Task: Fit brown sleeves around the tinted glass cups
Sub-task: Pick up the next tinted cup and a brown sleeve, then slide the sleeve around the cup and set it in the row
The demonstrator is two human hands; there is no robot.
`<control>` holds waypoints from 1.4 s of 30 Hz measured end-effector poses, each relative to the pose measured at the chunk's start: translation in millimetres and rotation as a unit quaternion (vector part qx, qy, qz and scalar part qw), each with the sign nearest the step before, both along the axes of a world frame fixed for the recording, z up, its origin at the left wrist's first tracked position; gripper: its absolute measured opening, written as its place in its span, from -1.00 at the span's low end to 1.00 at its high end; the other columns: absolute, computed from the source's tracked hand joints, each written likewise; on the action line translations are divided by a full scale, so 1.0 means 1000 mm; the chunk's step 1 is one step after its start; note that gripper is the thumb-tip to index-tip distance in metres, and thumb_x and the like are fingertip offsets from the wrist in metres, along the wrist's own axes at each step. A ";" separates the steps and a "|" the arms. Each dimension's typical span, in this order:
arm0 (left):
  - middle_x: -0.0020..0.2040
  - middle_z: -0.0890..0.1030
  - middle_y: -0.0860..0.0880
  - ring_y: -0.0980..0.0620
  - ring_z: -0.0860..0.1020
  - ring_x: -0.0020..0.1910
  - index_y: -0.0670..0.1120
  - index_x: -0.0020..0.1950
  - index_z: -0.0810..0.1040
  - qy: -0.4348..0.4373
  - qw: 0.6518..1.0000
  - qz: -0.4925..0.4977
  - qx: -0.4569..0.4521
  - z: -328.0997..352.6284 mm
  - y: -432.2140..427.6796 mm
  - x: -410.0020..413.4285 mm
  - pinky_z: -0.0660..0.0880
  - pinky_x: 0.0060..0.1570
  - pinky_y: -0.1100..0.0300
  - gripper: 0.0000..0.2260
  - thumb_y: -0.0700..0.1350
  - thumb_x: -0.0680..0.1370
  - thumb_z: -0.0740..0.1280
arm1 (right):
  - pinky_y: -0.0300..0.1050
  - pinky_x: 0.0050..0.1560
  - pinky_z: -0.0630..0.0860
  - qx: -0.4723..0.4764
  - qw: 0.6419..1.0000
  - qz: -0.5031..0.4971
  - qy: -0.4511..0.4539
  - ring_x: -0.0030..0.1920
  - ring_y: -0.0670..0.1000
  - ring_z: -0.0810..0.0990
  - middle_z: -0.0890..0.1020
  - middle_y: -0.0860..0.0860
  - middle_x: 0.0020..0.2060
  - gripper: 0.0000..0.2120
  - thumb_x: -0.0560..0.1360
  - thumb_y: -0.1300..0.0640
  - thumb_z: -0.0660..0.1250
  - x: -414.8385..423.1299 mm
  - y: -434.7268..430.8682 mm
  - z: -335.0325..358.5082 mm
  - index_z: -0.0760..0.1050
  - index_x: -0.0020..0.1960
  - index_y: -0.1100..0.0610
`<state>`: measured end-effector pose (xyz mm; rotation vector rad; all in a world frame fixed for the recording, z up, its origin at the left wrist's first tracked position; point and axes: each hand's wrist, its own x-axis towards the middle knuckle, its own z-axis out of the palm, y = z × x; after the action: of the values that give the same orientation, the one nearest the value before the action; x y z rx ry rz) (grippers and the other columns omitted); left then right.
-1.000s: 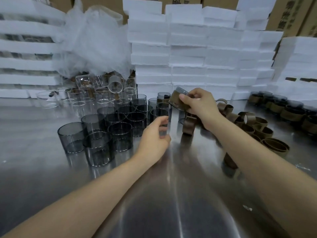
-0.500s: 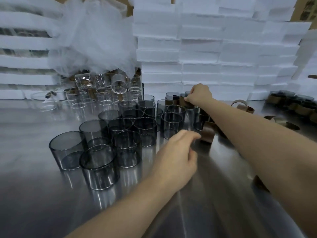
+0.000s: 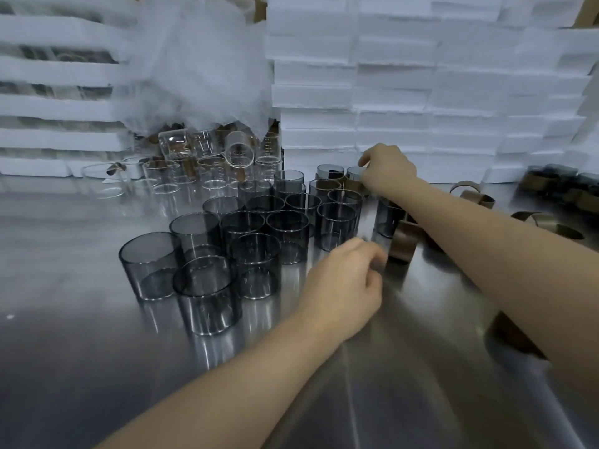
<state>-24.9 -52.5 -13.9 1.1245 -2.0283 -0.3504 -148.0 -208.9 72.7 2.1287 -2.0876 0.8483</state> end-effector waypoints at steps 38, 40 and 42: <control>0.20 0.37 -0.06 0.00 0.49 -0.25 -0.14 0.34 0.43 -0.031 0.980 0.011 -0.198 0.010 0.014 0.014 0.56 -0.24 -0.04 -0.67 -0.22 0.57 0.31 | -0.17 0.08 0.51 -0.009 0.911 0.220 -0.347 -0.04 -0.10 0.58 0.55 -0.08 0.06 -0.26 0.37 0.30 0.45 -0.007 0.158 -0.074 0.24 0.46 0.03; 0.28 0.21 -0.04 0.10 0.47 -0.17 -0.15 0.49 0.21 0.071 0.987 0.009 -0.147 0.008 0.018 0.009 0.55 -0.11 0.19 -0.42 -0.14 0.55 0.39 | -0.17 0.18 0.49 -0.035 0.900 0.235 -0.366 0.07 -0.13 0.59 0.56 -0.09 0.10 -0.32 0.35 0.34 0.46 -0.010 0.157 -0.075 0.29 0.39 0.06; 0.31 0.12 0.00 0.17 0.42 0.01 -0.13 0.55 0.05 0.137 0.989 0.004 -0.059 0.008 0.022 0.005 0.47 0.04 0.35 -0.28 -0.02 0.55 0.40 | -0.37 0.18 0.41 -0.068 0.901 0.239 -0.356 0.13 -0.28 0.52 0.53 -0.18 0.11 -0.32 0.34 0.36 0.51 -0.010 0.156 -0.076 0.29 0.32 0.01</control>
<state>-20.4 -31.0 -5.8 0.9548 -1.7785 -0.3557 -158.0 -53.2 -3.6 2.5411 -1.6118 2.0232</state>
